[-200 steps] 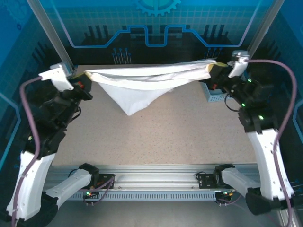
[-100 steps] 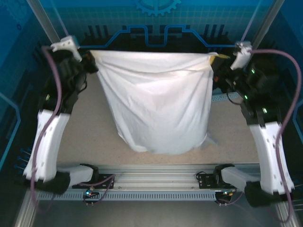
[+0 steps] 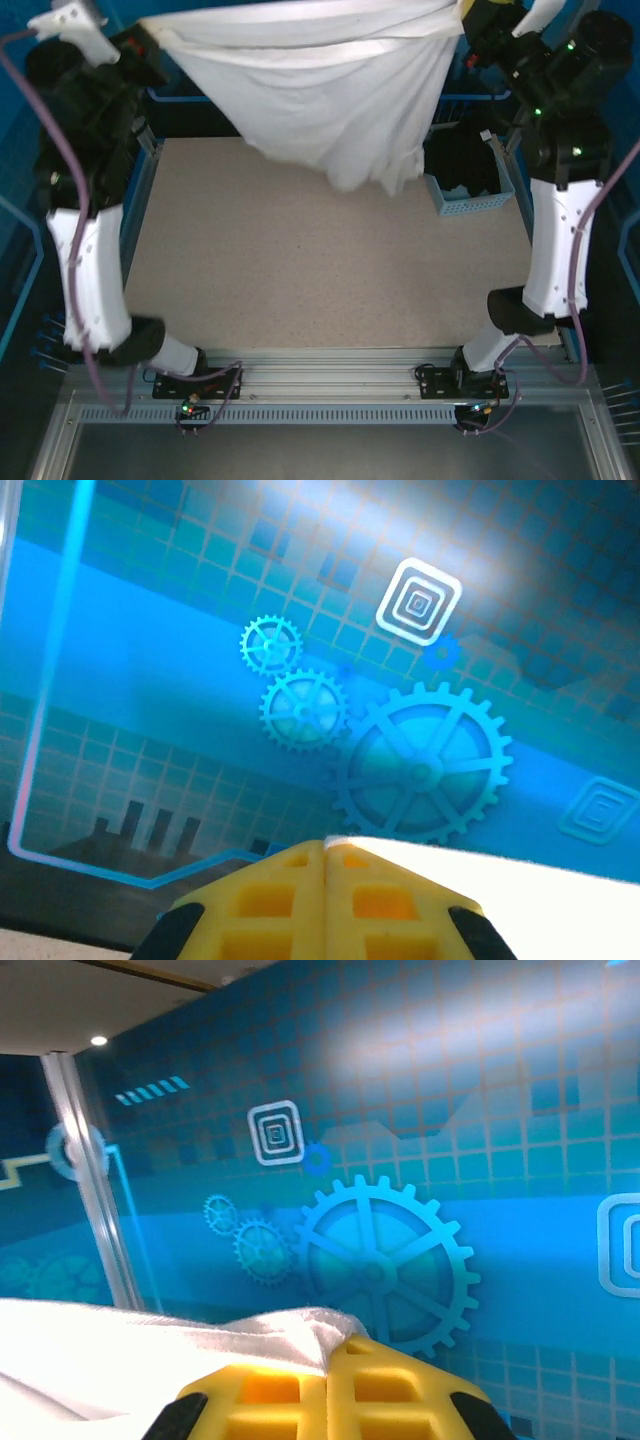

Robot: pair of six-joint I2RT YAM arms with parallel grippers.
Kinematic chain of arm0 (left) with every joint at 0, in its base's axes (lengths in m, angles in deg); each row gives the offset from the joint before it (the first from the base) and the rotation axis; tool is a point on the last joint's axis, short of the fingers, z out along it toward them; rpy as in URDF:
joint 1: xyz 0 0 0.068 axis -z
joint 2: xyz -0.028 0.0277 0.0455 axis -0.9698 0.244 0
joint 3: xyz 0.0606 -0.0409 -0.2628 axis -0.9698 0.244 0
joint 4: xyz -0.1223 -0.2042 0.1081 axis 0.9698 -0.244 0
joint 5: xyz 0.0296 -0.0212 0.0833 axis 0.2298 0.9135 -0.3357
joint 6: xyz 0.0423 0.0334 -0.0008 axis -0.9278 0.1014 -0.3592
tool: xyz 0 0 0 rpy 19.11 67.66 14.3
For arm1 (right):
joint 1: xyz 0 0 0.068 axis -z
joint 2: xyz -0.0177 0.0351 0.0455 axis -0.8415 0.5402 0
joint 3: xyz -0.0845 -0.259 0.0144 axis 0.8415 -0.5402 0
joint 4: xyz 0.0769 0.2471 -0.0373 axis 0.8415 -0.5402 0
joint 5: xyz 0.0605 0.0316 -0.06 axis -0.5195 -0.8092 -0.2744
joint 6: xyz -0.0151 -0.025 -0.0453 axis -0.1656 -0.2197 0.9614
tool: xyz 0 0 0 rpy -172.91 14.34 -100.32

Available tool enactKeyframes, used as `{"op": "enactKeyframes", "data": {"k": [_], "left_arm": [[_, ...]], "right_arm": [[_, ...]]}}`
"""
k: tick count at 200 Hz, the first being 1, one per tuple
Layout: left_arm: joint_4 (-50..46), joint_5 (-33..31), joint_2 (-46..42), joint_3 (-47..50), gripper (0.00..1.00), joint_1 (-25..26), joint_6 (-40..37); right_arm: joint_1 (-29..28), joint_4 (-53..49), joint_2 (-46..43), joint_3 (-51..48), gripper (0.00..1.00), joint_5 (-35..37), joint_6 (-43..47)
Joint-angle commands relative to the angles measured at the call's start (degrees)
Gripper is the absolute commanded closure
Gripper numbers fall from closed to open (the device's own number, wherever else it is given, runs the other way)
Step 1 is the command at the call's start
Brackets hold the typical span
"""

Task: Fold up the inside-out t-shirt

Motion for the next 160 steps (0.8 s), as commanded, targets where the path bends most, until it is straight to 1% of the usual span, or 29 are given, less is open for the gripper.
{"op": "enactKeyframes", "data": {"k": [1, 13, 22, 42, 53, 65, 79, 91, 103, 115, 136, 160], "left_arm": [[7.9, 0.7, -13.2, 19.2, 1.00, -0.8, 0.9], [9.3, 2.4, -20.9, 31.8, 1.00, -0.7, 3.8], [9.9, 5.2, -26.3, 41.3, 1.00, -0.4, 5.7], [7.9, 8.3, -37.0, 60.7, 1.00, 1.6, 8.3], [4.8, 7.8, -41.4, 69.5, 1.00, 3.5, 9.9], [3.0, 8.0, -44.7, 78.8, 1.00, 5.7, 12.0], [4.4, 10.1, -45.9, 89.0, 1.00, 8.5, 15.1], [8.2, 11.7, -43.9, 95.8, 1.00, 11.3, 17.6], [12.1, 11.6, -39.6, 99.6, 1.00, 14.3, 18.8], [15.2, 10.8, -34.5, 100.8, 1.00, 16.7, 18.2], [17.6, 9.1, -26.6, 99.5, 0.84, 18.9, 15.3], [17.9, 6.6, -22.0, 95.7, 0.49, 21.2, 11.4]], "right_arm": [[-0.5, -1.7, -7.0, -12.4, 1.00, -1.5, 2.1], [-0.5, 0.1, -13.2, -25.4, 1.00, -1.3, 2.1], [-0.6, 2.0, -17.9, -35.7, 1.00, -1.1, 1.3], [-0.5, 5.3, -26.6, -57.6, 1.00, 0.2, -0.3], [-0.5, 6.5, -29.6, -67.7, 1.00, 1.3, -0.7], [-0.4, 8.2, -30.5, -76.7, 1.00, 1.4, -1.2], [-0.4, 9.6, -28.8, -83.8, 1.00, 0.0, -1.3], [-0.5, 10.7, -26.2, -87.6, 1.00, -1.1, -1.0], [-0.5, 12.0, -23.1, -90.3, 1.00, -2.0, -0.7], [-0.6, 12.3, -20.6, -91.3, 1.00, -2.9, -0.3], [-1.2, 12.0, -17.5, -91.5, 1.00, -6.8, 0.3], [-1.9, 10.6, -17.2, -91.2, 1.00, -10.0, 0.5]]}}
